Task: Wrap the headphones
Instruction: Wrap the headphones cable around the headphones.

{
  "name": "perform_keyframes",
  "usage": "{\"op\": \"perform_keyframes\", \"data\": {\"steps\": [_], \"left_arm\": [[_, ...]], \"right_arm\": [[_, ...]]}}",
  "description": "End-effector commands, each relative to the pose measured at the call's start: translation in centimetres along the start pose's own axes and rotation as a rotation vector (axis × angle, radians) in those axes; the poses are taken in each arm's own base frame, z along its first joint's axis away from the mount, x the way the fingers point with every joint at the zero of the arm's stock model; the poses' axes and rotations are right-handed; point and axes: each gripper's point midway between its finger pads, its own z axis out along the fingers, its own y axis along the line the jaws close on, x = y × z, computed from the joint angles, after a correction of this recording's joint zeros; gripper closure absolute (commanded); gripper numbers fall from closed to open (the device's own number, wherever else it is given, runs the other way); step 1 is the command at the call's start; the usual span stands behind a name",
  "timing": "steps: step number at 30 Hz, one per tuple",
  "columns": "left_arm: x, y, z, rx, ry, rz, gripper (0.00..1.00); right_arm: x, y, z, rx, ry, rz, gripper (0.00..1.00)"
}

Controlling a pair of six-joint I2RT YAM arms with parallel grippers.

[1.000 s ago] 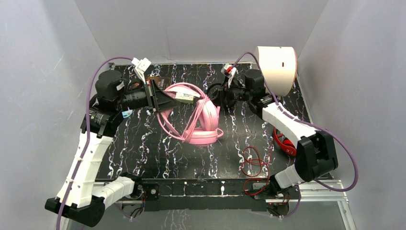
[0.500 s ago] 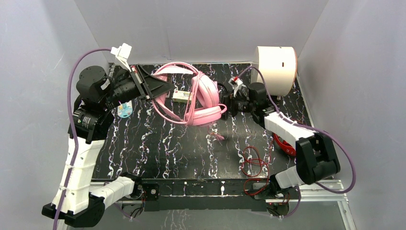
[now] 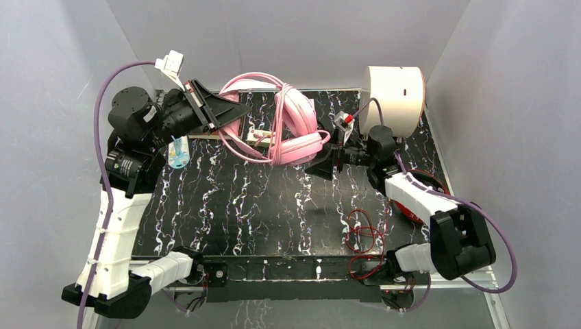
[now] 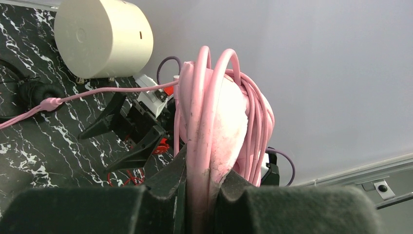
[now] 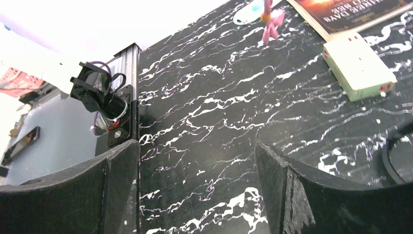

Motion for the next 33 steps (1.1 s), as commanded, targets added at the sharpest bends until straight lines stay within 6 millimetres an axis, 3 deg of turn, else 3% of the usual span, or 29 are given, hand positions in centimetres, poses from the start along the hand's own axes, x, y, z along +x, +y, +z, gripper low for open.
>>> {"op": "perform_keyframes", "data": {"steps": [1, 7, 12, 14, 18, 23, 28, 33], "left_arm": [[-1.9, -4.5, -0.6, 0.133, -0.054, 0.052, 1.00], [-2.3, -4.2, -0.2, 0.133, -0.067, 0.038, 1.00], [-2.4, -4.8, -0.3, 0.166, -0.070, 0.022, 1.00], [-2.5, -5.2, -0.4, 0.174, -0.072, 0.023, 1.00], [-2.6, -5.8, -0.7, 0.183, -0.073, 0.034, 1.00], [-2.5, -5.9, -0.8, 0.186, -0.076, 0.034, 1.00], [-3.0, -5.5, -1.0, 0.157, -0.114, 0.051, 1.00], [-5.5, -3.7, -1.1, 0.045, -0.268, 0.079, 1.00]], "right_arm": [[-2.2, 1.8, 2.1, -0.110, -0.063, -0.220, 0.04], [-3.1, 1.4, 4.0, -0.071, -0.180, -0.295, 0.04], [-1.7, 0.4, 5.2, 0.091, -0.244, -0.315, 0.08], [-0.8, 0.6, 5.0, 0.092, -0.250, -0.307, 0.18], [0.2, 1.5, 4.9, 0.037, -0.246, -0.272, 0.59], [0.6, 1.8, 4.6, 0.034, -0.262, -0.217, 0.61], [1.3, 1.4, 4.8, 0.057, -0.244, -0.127, 0.79], [3.6, 3.2, 5.7, 0.034, -0.176, -0.019, 0.90]]}}
